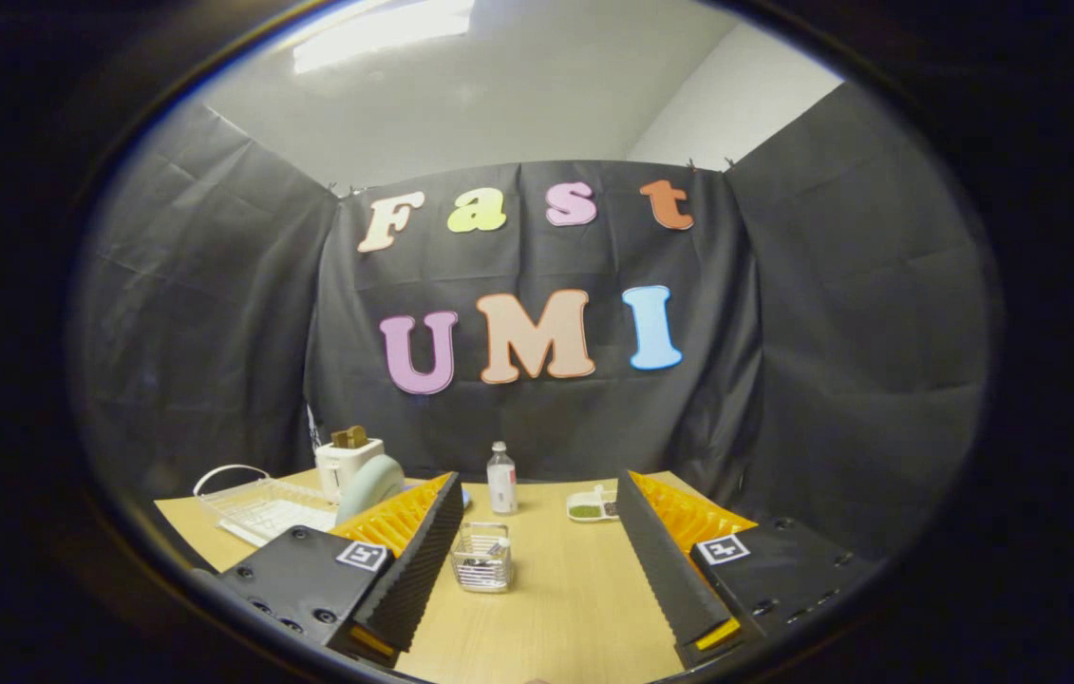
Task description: Take the plate from the dish rack, then take the spoon from the basket and place it into the plate.
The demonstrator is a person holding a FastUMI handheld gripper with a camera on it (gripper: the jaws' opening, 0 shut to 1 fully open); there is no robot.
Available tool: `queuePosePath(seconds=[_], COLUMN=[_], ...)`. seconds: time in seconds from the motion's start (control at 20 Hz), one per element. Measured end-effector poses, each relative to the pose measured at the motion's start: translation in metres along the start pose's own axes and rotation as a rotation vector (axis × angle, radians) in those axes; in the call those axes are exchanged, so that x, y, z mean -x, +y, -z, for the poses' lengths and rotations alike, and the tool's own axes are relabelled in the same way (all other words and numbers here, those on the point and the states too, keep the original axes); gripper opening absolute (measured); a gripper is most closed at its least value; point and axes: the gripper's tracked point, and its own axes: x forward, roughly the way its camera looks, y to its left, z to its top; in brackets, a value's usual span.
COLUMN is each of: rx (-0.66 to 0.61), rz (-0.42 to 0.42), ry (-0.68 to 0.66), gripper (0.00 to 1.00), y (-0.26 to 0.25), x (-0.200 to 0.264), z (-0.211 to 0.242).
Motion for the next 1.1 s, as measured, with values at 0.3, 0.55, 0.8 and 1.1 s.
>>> queuePosePath(seconds=[0.3, 0.55, 0.8, 1.1], rx=[0.003, -0.027, -0.059, -0.045], rz=[-0.034, -0.167, -0.266, -0.297], ry=[-0.033, -0.062, -0.035, 0.119], gripper=[1.00, 1.00, 1.00, 1.00], y=[0.019, 0.056, 0.085, 0.117], x=[0.001, -0.014, -0.037, -0.093], z=[-0.009, -0.024, -0.058, -0.054])
